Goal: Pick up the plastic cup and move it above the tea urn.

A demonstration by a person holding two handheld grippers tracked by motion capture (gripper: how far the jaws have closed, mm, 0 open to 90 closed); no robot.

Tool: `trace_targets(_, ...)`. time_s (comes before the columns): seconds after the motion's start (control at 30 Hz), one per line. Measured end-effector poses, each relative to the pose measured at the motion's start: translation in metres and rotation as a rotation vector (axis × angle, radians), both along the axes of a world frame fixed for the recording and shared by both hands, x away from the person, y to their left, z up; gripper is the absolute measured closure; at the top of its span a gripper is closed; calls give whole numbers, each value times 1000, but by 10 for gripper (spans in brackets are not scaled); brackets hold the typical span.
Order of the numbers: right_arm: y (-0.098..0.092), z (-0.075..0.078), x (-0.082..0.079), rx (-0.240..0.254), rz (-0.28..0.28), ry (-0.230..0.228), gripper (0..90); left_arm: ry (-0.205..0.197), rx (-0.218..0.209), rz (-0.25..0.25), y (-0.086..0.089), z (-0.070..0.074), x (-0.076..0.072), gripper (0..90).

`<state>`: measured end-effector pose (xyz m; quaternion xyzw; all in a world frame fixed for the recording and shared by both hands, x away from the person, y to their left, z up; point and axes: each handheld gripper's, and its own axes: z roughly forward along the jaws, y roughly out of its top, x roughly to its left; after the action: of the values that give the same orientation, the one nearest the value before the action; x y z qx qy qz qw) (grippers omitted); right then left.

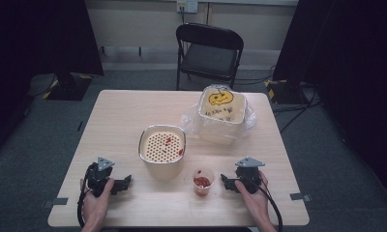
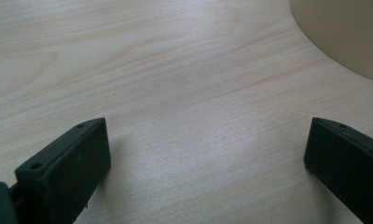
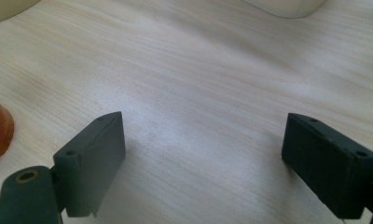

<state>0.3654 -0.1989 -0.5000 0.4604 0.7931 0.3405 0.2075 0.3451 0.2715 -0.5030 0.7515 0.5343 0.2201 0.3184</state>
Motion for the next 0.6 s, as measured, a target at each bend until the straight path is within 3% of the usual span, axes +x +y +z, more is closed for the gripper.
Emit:
trace_targets(0.4,1,0,-5,5,-7,0,139,-2,6,0,0,0,1,0)
trace_targets(0.6,1,8,-14,31,52,23,150,-2,7,0,0,0,1,0)
